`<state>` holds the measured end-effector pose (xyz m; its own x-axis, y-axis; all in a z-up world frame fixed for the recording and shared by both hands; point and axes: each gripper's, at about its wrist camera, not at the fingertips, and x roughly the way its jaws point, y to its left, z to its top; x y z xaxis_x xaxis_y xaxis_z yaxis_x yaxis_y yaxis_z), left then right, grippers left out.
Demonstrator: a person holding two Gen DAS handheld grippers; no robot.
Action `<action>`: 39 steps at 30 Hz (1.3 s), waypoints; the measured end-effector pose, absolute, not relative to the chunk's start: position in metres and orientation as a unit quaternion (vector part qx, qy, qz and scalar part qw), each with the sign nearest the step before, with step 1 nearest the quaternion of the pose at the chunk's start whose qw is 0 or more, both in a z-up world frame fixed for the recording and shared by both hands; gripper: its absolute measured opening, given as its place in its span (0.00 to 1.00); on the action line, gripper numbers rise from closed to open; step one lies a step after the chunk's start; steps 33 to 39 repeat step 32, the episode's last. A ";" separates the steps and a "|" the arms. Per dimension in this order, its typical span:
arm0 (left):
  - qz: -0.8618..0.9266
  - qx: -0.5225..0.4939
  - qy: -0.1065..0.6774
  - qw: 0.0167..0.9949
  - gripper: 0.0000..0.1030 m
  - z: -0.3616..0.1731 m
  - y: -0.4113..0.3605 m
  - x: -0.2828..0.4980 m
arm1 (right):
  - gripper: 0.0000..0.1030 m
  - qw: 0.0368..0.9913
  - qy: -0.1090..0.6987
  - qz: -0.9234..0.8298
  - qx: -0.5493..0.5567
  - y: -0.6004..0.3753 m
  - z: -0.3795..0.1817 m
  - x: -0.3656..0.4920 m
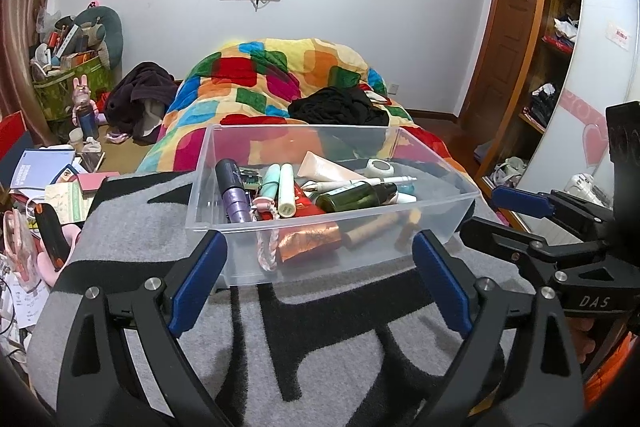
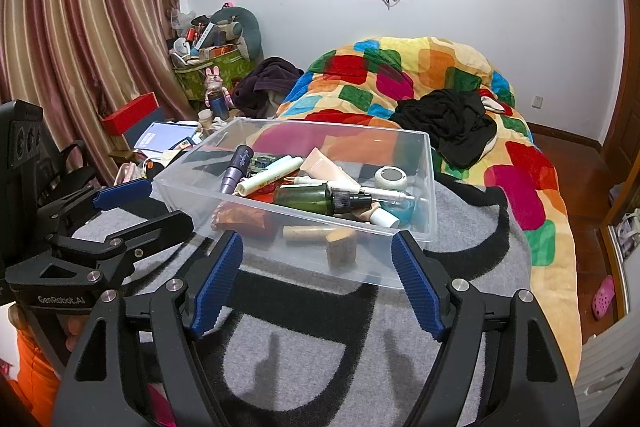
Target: Organize objects
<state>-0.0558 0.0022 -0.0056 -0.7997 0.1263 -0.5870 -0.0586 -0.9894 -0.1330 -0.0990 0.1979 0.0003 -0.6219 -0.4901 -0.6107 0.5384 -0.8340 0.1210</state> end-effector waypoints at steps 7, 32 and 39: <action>0.947 -0.313 -0.055 0.050 0.92 -0.006 0.003 -0.055 | 0.74 0.284 0.035 -0.901 0.327 0.200 0.001 -0.099; 0.948 -0.310 -0.053 0.049 0.92 -0.005 0.002 -0.051 | 0.80 0.281 0.035 -0.902 0.325 0.200 0.004 -0.098; 0.948 -0.310 -0.053 0.049 0.92 -0.005 0.002 -0.051 | 0.80 0.281 0.035 -0.902 0.325 0.200 0.004 -0.098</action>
